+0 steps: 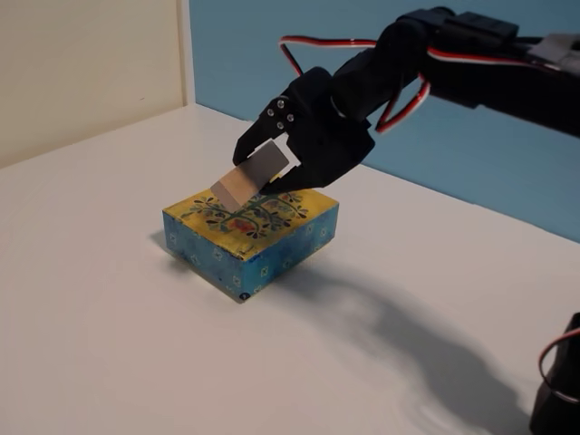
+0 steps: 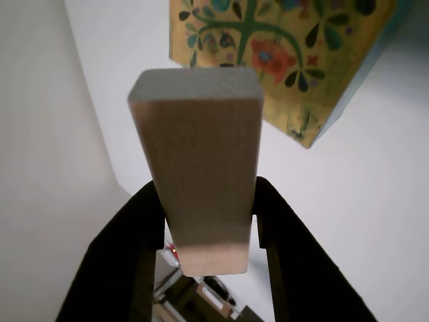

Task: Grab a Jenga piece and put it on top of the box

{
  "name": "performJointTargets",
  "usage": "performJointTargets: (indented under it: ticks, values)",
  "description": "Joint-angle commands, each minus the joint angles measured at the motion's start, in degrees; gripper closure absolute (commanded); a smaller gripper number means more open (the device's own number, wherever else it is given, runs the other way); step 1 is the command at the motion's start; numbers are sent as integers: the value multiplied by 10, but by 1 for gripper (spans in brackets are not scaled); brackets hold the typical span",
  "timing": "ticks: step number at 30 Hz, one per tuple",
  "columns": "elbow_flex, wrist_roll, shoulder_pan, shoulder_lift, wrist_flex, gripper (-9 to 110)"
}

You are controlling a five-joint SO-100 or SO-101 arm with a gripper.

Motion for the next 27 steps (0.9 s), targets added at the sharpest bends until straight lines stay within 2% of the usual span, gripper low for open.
performJointTargets:
  ticks: [1, 24, 27]
  values:
    - [-29, -4, 12, 0, -9, 101]
    - [-22, -8, 32, -17, 4, 84]
    - [-23, -14, 29, -15, 3, 78]
